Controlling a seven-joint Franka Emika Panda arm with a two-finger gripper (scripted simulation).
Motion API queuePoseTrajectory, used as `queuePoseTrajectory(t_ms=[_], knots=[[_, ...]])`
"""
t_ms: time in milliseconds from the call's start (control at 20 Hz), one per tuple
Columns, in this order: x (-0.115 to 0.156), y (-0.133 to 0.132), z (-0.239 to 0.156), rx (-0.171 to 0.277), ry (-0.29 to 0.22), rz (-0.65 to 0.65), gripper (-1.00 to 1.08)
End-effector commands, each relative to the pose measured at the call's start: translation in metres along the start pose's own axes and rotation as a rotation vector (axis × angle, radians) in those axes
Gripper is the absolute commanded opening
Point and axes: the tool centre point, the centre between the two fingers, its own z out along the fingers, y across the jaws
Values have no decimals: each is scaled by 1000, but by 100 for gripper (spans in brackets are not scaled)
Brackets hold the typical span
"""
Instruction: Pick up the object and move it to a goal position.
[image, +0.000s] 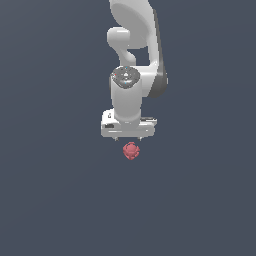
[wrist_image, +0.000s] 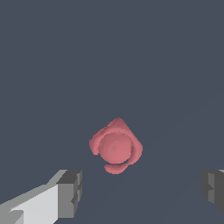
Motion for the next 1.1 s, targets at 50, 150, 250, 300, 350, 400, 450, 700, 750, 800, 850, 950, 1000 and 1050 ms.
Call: queuePoseTrajectory(t_ms=[50,150,250,300,350,400,450,700,750,800,850,950,1000,1050], knots=[[0,0,2,-1,-1,-13,100],[0,-1,3,-2,0,-30,100],[0,-1,5,-3,1,-52,100],[0,-1,7,-4,1,-66,100],[0,-1,8,-5,1,-81,100],[-1,-1,10,-6,2,-98,100],[-1,-2,12,-7,2,-116,100],[-2,-4,23,-13,4,-232,100],[-2,-4,26,-14,5,-260,100],[-2,-5,29,-15,5,-290,100],[-2,-6,32,-16,6,-321,100],[-3,-7,38,-19,7,-382,100],[-3,-8,40,-20,8,-410,100],[-4,-8,43,-20,8,-437,100]])
